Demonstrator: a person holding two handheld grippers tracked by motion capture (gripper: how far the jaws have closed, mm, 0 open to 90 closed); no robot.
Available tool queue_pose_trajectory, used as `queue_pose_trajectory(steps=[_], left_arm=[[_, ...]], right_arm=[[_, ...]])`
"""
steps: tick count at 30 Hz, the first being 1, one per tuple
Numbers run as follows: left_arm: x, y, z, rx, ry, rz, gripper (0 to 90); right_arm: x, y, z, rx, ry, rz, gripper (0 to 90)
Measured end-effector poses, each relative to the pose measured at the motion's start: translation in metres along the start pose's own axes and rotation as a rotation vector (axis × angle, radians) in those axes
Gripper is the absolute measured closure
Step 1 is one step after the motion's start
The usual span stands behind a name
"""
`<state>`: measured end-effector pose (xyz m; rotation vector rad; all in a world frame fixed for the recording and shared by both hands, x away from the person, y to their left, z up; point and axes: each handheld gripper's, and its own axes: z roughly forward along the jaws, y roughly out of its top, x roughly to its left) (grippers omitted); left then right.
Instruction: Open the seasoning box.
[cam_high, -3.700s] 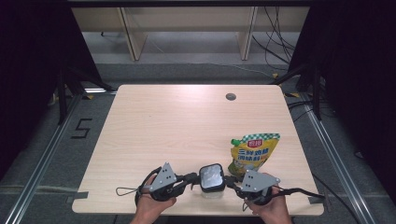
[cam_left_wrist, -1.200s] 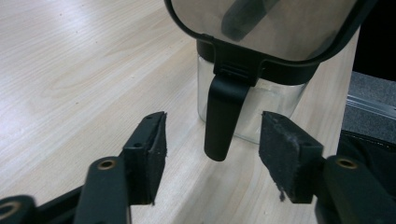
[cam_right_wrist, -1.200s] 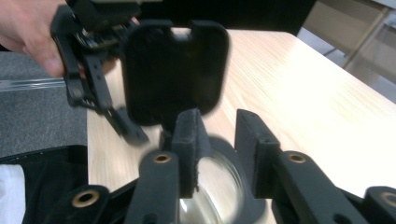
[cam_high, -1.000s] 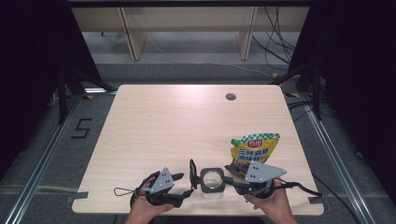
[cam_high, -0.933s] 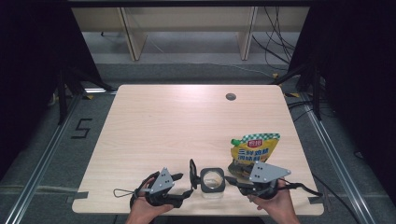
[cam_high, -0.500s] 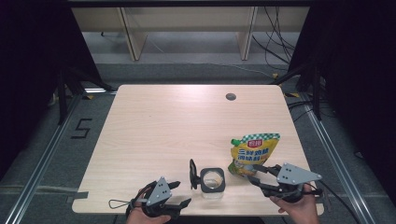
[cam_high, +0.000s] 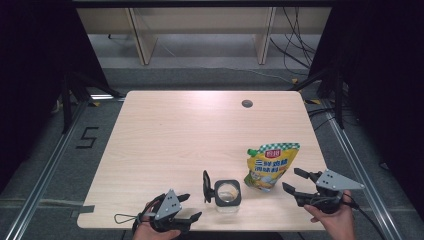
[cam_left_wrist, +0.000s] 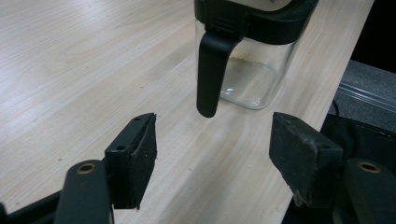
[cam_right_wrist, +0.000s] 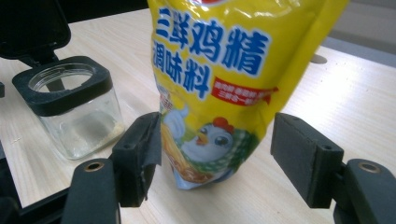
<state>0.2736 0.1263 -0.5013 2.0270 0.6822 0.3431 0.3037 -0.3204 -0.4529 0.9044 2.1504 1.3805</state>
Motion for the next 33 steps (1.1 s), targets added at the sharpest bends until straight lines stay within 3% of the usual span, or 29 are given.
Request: queue_pose_trajectory(steps=[1,2,3,4,6,10,12,13,14,16,17,19,24,25,26,27,28,30,33], left_arm=[[0.001,0.000,0.001,-0.013,-0.003,0.007,31.9],[0.001,-0.001,0.000,-0.008,0.000,-0.022,31.8],[0.002,-0.001,0.000,0.001,0.005,-0.013,31.8],[0.003,-0.001,0.001,-0.004,0.009,-0.004,31.8],[0.002,-0.001,0.001,-0.009,0.005,-0.007,31.8],[0.004,-0.001,0.001,-0.016,-0.002,0.004,31.8],[0.004,-0.002,0.001,-0.004,0.006,-0.018,31.8],[0.006,-0.001,0.001,-0.003,0.003,0.013,31.8],[0.004,-0.003,0.002,-0.008,0.003,-0.017,31.8],[0.006,-0.002,0.002,0.002,0.004,0.013,31.8],[0.004,-0.002,0.002,0.003,0.006,-0.016,31.8],[0.004,-0.002,0.002,0.001,0.007,-0.015,31.8],[0.006,-0.002,0.001,0.004,0.011,-0.004,31.9],[0.005,-0.002,0.002,0.000,0.011,-0.022,31.8],[0.006,-0.002,0.001,0.002,0.015,-0.018,31.8],[0.008,-0.002,0.000,0.014,0.012,0.012,31.9],[0.008,-0.002,0.001,0.004,0.009,0.013,31.9],[0.006,-0.002,0.001,0.002,0.013,-0.022,31.8],[0.006,-0.002,0.001,-0.001,0.018,-0.008,31.8]], right_arm=[[-0.001,-0.001,0.001,-0.008,-0.008,-0.006,31.3],[-0.001,-0.002,0.002,0.002,-0.008,0.014,29.1],[-0.006,-0.003,0.004,0.000,-0.012,-0.021,26.8],[-0.005,-0.004,0.006,0.003,-0.006,0.010,24.7],[-0.009,-0.006,0.011,0.009,-0.002,0.018,22.7],[-0.018,-0.009,0.019,-0.001,0.016,-0.013,19.6],[-0.021,-0.010,0.021,0.003,0.026,0.014,19.1],[-0.021,-0.010,0.022,0.010,0.042,0.033,18.6],[-0.024,-0.011,0.025,0.001,0.050,0.028,18.4],[-0.025,-0.011,0.029,0.009,0.070,0.037,18.4],[-0.028,-0.010,0.031,-0.007,0.066,-0.020,18.6],[-0.025,-0.009,0.034,0.005,0.093,0.012,20.5],[-0.025,-0.008,0.046,-0.011,0.129,-0.042,21.7],[-0.025,-0.007,0.048,-0.022,0.134,-0.040,22.1],[-0.027,-0.006,0.050,-0.027,0.140,-0.065,22.8],[-0.025,-0.006,0.051,-0.029,0.142,-0.043,22.8],[-0.025,-0.005,0.053,-0.024,0.146,-0.050,22.9],[-0.026,-0.002,0.058,-0.019,0.149,-0.094,24.2],[-0.025,0.000,0.065,-0.010,0.164,-0.099,27.2]])
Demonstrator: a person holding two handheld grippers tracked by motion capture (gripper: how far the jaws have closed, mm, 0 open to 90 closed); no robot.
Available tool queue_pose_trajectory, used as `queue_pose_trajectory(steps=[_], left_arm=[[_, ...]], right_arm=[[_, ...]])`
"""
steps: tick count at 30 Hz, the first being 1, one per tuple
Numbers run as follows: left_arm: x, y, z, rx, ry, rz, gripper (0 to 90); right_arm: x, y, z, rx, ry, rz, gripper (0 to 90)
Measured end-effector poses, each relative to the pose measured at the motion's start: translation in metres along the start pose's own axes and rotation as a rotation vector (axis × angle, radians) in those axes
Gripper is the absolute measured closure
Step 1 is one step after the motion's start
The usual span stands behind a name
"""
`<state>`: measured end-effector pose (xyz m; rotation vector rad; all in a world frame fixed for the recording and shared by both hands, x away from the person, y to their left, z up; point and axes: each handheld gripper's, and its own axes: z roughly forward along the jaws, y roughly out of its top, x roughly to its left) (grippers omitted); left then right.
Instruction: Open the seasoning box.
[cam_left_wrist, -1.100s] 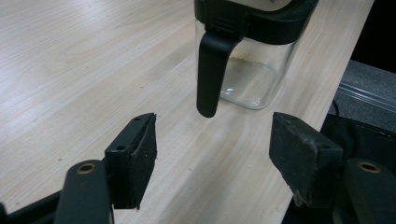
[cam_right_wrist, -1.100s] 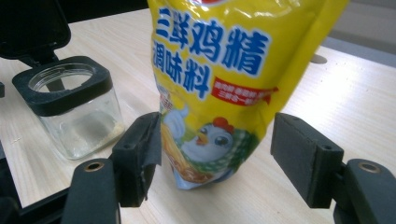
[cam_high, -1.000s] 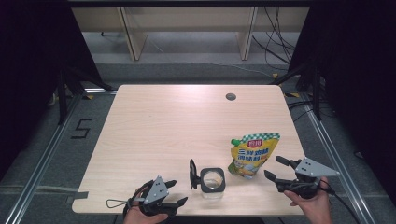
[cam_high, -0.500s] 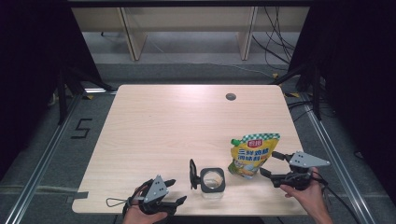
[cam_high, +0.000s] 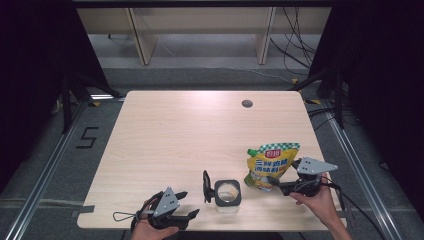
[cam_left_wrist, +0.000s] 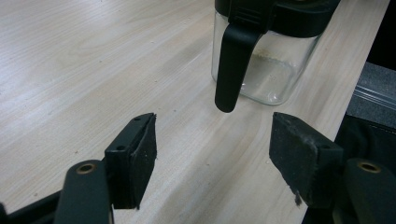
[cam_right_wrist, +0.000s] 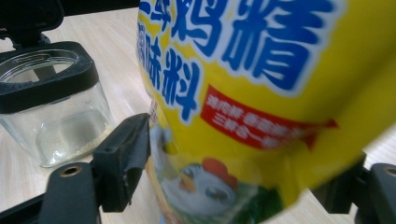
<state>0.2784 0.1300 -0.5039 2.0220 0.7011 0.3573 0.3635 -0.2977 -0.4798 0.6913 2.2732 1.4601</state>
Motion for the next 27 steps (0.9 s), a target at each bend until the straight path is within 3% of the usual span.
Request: queue_pose_trajectory(steps=[2,3,10,11,13,14,15,19,20,21,25,27], left_arm=[[0.002,0.001,-0.001,0.015,0.001,0.037,31.9],[-0.001,0.000,0.000,0.004,-0.001,-0.009,31.9],[-0.002,0.000,0.001,-0.004,-0.011,-0.005,32.0],[0.000,0.000,0.000,0.013,-0.002,0.032,32.1],[-0.003,0.000,0.000,-0.001,-0.010,-0.003,32.2],[-0.002,0.001,0.000,0.002,-0.009,0.009,32.3],[-0.001,0.001,-0.001,0.004,-0.010,0.029,32.3],[-0.005,0.001,0.001,-0.004,-0.024,-0.002,32.5],[-0.004,0.001,0.000,0.002,-0.021,0.006,32.5],[-0.003,0.001,0.000,0.003,-0.014,0.023,32.5],[-0.005,0.001,0.000,-0.006,-0.019,0.005,32.5],[-0.002,0.002,0.000,0.001,-0.022,0.038,32.5]], right_arm=[[0.001,0.001,0.003,0.003,0.011,-0.022,30.6],[0.001,0.001,0.003,0.003,0.011,-0.022,30.6],[0.004,0.002,0.002,0.018,-0.010,0.005,37.1],[0.004,0.002,0.001,0.017,-0.014,0.004,38.2],[0.008,0.003,-0.001,0.017,-0.037,0.079,40.4],[0.010,0.002,-0.001,0.013,-0.041,0.094,41.3],[0.012,0.003,-0.002,0.017,-0.058,0.101,42.1],[0.024,0.007,-0.006,0.043,-0.130,0.115,45.0],[0.029,0.007,-0.006,0.041,-0.154,0.146,45.3],[0.029,0.007,-0.006,0.035,-0.155,0.143,45.3],[0.031,0.006,-0.007,0.021,-0.180,0.162,43.3],[0.032,0.005,-0.006,0.009,-0.176,0.178,42.6]])
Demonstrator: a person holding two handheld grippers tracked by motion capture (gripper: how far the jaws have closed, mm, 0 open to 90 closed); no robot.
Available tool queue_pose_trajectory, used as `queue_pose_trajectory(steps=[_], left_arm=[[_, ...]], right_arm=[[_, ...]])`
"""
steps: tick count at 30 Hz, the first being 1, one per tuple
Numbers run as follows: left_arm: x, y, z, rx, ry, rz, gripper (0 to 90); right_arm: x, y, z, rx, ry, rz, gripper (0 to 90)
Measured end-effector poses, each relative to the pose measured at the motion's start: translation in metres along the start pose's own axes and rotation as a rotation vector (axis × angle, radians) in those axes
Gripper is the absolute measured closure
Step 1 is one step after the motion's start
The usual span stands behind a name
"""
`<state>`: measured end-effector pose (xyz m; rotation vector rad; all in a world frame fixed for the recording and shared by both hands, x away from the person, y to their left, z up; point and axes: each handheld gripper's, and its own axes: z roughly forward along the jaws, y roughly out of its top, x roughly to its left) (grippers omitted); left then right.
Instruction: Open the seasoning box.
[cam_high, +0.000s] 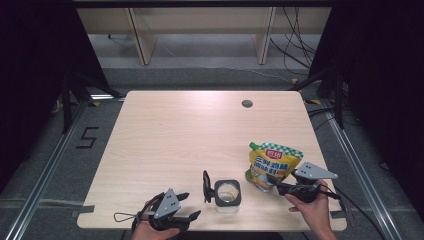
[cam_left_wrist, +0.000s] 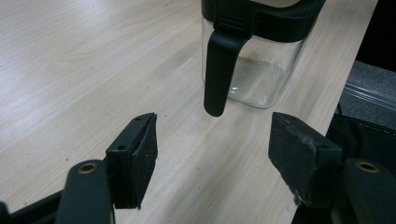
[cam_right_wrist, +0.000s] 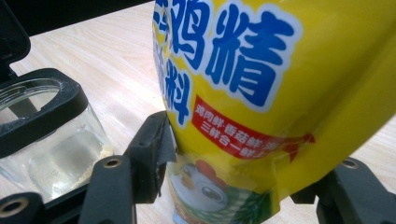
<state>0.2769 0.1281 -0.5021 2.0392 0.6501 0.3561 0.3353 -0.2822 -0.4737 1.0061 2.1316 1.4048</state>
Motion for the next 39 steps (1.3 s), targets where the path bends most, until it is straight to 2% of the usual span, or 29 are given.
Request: queue_pose_trajectory(steps=[3,4,5,7,8,9,10,11,12,13,14,15,16,17,18,20,23,24,26,27,28,30,32,33,34,35,37,38,39], left_arm=[[-0.001,-0.001,0.001,-0.007,0.001,-0.007,32.5],[-0.002,-0.001,0.001,-0.010,-0.002,-0.019,32.5],[-0.002,0.000,0.000,-0.008,-0.002,-0.014,32.4],[-0.001,0.000,0.000,-0.005,-0.006,-0.006,32.4],[-0.002,0.000,0.000,-0.005,-0.002,-0.024,32.4],[-0.001,0.000,0.000,-0.004,-0.005,-0.003,32.4],[-0.001,0.000,0.000,-0.001,-0.003,-0.008,32.5],[0.000,0.000,0.000,0.011,0.008,0.005,32.4],[0.000,-0.001,0.000,0.001,-0.001,-0.012,32.4],[0.000,-0.001,0.000,0.001,0.010,-0.017,32.4],[0.002,-0.001,-0.001,0.003,0.012,0.004,32.4],[0.001,-0.001,-0.001,0.001,0.015,-0.028,32.4],[0.001,-0.001,0.000,-0.005,0.006,-0.032,32.4],[0.004,-0.001,0.000,-0.008,0.004,-0.006,32.4],[0.003,-0.001,0.000,-0.001,0.008,-0.011,32.4],[0.002,-0.001,0.001,-0.009,0.013,-0.029,32.4],[0.002,-0.001,0.001,0.006,0.021,-0.014,32.4],[0.001,-0.001,0.000,0.002,0.014,-0.025,32.4],[0.000,-0.001,0.001,-0.004,0.011,-0.038,32.4],[0.001,-0.001,0.000,-0.001,0.013,-0.033,32.4],[0.002,-0.001,0.000,0.000,0.015,-0.021,32.4],[0.001,-0.001,0.001,-0.004,0.013,-0.033,32.3],[0.001,-0.001,0.001,-0.004,0.011,-0.036,32.3],[0.002,-0.001,0.000,-0.004,0.011,-0.021,32.3],[0.001,-0.001,0.000,0.000,0.015,-0.032,32.2],[0.001,-0.001,0.000,0.000,0.014,-0.032,32.1],[0.002,-0.001,0.000,0.011,0.019,-0.011,32.0],[0.002,-0.001,0.001,0.008,0.016,-0.022,32.0],[0.003,-0.001,0.002,0.002,0.010,-0.011,32.0]], right_arm=[[0.002,0.000,0.000,0.021,0.015,0.009,42.0],[0.001,-0.001,0.001,0.017,0.015,-0.014,43.7],[-0.002,0.000,0.002,0.006,0.022,-0.069,44.9],[-0.004,0.000,0.000,0.004,0.031,-0.050,45.5],[-0.003,0.000,0.000,0.010,0.018,-0.049,45.7],[-0.002,0.000,-0.001,0.008,0.018,-0.046,45.7],[0.002,0.000,-0.002,0.020,0.003,-0.008,45.7],[0.003,0.000,-0.002,0.010,-0.001,-0.002,45.7],[0.003,0.000,-0.003,0.010,-0.015,0.006,45.7],[0.006,-0.001,-0.004,0.011,-0.020,0.037,45.6],[0.008,-0.001,-0.004,0.003,-0.040,0.046,45.6],[0.012,-0.001,-0.005,0.005,-0.047,0.059,45.3],[0.014,0.000,-0.006,0.009,-0.053,0.054,44.4],[0.016,-0.001,-0.006,0.009,-0.049,0.055,43.2],[0.014,-0.001,-0.006,0.003,-0.042,0.031,41.8],[0.015,-0.002,-0.005,0.013,-0.033,0.040,37.4],[0.009,-0.005,-0.001,0.015,-0.002,-0.014,33.3],[0.009,-0.007,-0.001,0.032,0.016,0.016,33.3],[0.006,-0.007,0.000,0.052,0.006,-0.019,32.0],[0.003,-0.007,0.002,0.039,0.005,-0.069,31.7],[0.003,-0.006,0.001,0.042,0.006,-0.076,31.6],[0.003,-0.007,0.003,0.033,0.023,-0.107,30.5],[0.003,-0.008,0.006,0.058,0.024,-0.132,29.8],[0.003,-0.008,0.007,0.072,0.024,-0.146,29.7],[0.003,-0.009,0.008,0.077,0.016,-0.146,29.6],[0.004,-0.010,0.010,0.081,0.030,-0.146,29.5],[0.003,-0.010,0.012,0.072,0.025,-0.170,28.8],[0.002,-0.010,0.013,0.083,0.017,-0.183,28.8],[0.003,-0.010,0.014,0.088,0.010,-0.173,28.8]])
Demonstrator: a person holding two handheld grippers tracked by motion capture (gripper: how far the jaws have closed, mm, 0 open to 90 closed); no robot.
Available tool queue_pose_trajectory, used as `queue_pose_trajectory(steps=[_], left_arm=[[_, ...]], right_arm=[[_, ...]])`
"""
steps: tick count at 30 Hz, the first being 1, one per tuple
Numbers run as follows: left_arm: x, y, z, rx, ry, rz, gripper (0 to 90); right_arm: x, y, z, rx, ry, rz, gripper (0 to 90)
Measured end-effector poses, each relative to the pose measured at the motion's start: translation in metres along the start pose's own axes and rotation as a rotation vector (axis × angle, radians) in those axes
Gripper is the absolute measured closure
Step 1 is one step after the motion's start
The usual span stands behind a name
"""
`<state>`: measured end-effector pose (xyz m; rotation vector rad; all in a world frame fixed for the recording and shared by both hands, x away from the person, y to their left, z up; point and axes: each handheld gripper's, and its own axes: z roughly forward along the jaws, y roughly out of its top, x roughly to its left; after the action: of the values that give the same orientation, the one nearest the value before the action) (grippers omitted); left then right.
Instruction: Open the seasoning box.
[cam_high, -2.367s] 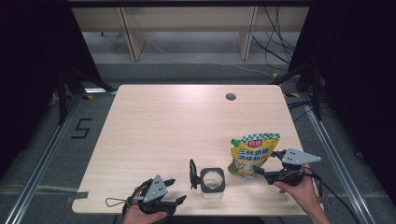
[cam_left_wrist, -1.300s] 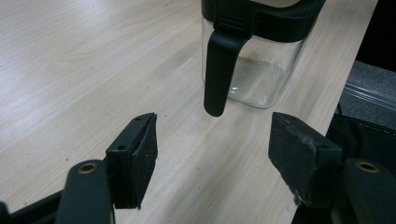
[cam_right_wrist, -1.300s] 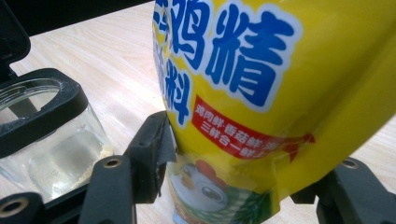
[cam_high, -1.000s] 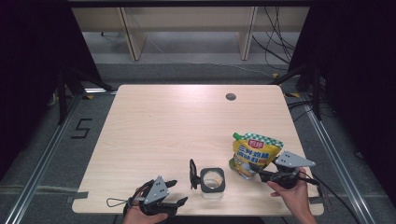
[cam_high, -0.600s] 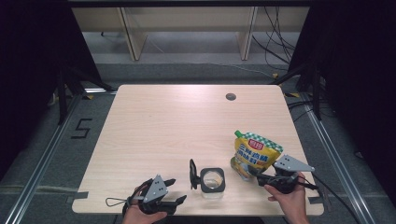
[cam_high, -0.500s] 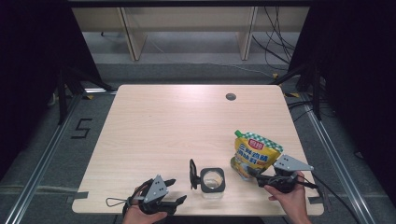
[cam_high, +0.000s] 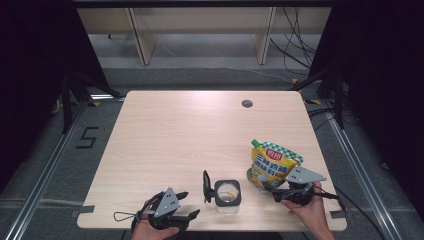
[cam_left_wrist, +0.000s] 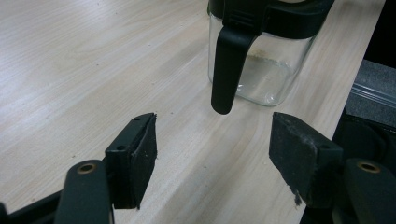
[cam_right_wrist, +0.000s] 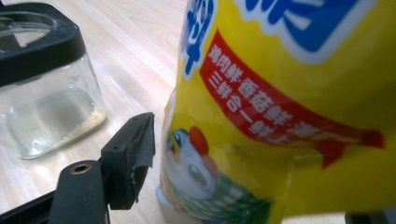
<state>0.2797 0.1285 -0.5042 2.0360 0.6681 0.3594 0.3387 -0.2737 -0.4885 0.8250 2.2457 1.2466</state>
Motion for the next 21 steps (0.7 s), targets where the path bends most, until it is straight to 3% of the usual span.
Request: queue_pose_trajectory(steps=[3,8,9,10,13,14,15,17,18,21], left_arm=[[-0.001,0.000,0.000,-0.004,0.009,-0.022,32.0],[0.000,-0.001,0.001,-0.012,0.005,-0.014,32.0],[-0.001,-0.001,0.002,-0.017,0.005,-0.038,31.9],[0.001,0.000,0.000,0.010,0.009,-0.017,31.9],[0.001,0.000,0.001,0.003,0.005,-0.029,31.9],[0.003,0.000,0.000,0.006,0.005,0.008,31.9],[0.000,-0.001,0.000,0.005,0.008,-0.028,31.9],[-0.001,-0.001,0.001,-0.001,-0.004,-0.039,31.9],[0.000,-0.001,0.001,-0.007,0.001,-0.019,31.9],[0.000,-0.001,0.000,0.003,-0.003,-0.013,31.9]], right_arm=[[0.000,0.000,0.005,0.004,0.002,-0.006,28.0],[0.001,-0.001,0.010,0.020,-0.007,-0.043,25.8],[0.001,-0.001,0.010,0.013,-0.007,-0.037,26.0],[0.001,-0.001,0.012,0.007,-0.009,-0.044,25.5],[-0.001,0.000,0.018,0.008,-0.005,-0.058,23.4],[-0.001,0.000,0.020,0.004,-0.009,-0.066,23.1],[-0.002,0.000,0.023,0.004,-0.004,-0.069,23.0],[-0.002,0.000,0.024,0.000,-0.001,-0.059,22.6],[-0.002,0.001,0.025,0.002,0.004,-0.047,22.4],[-0.003,0.001,0.025,-0.009,-0.007,-0.053,22.2]])
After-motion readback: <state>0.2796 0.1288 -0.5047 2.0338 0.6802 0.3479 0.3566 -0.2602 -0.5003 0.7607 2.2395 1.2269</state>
